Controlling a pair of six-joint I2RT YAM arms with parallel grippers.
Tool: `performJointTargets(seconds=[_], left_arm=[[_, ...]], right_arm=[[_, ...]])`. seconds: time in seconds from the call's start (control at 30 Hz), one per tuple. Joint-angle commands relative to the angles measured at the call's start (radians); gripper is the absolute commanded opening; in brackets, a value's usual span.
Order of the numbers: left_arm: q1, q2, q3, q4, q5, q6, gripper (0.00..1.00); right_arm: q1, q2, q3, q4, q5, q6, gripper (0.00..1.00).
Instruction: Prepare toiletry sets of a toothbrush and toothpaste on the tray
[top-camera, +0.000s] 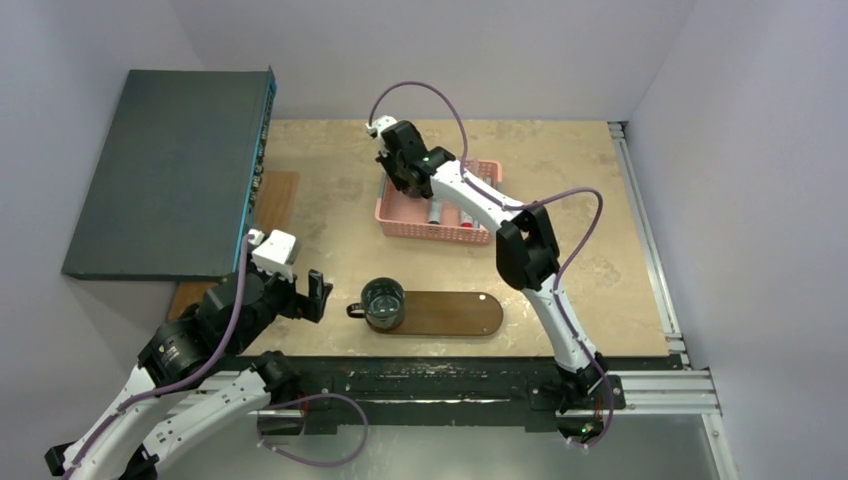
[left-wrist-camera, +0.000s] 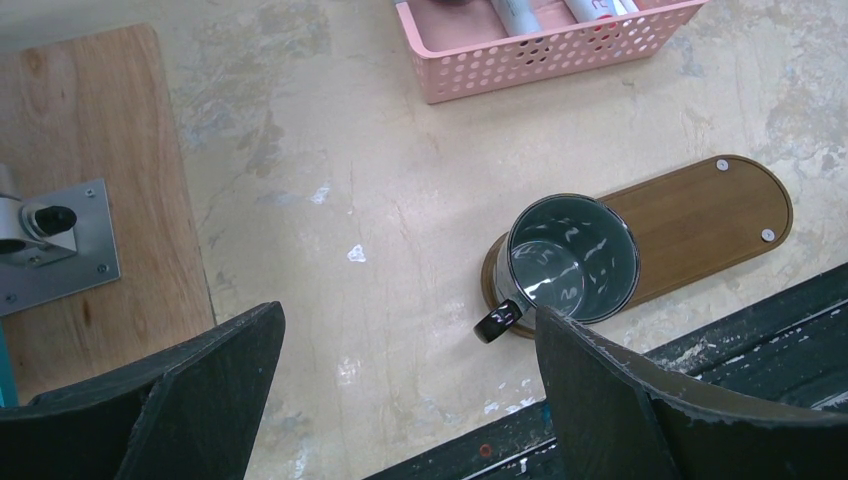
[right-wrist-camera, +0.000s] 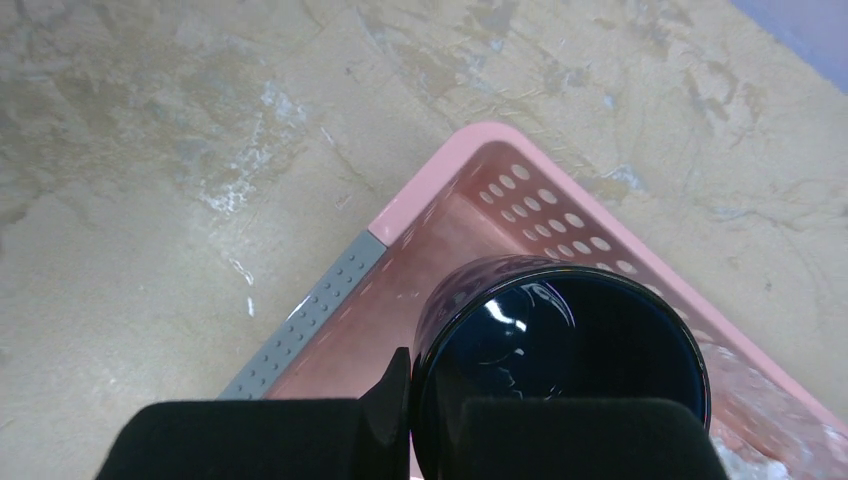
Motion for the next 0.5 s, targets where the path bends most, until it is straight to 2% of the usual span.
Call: performJointTargets(seconds=[0.0, 0.2, 0.47], left_arm=[[0.006, -0.005, -0.002, 0.013, -0.018, -0.014, 0.96], [0.006, -0.01, -0.001, 0.012, -0.015, -0.014, 0.96], [0.006, -0.017, 0.0, 0.014, -0.001, -0.014, 0.96]], right_arm=[[0.004, -0.171, 0.006, 0.121, 0.026, -0.036, 0.0], [0.024, -0.266, -0.042, 0.105, 0.014, -0.061, 0.0], [0.047, -0.451, -0.218, 0.096, -0.025, -0.065, 0.0]])
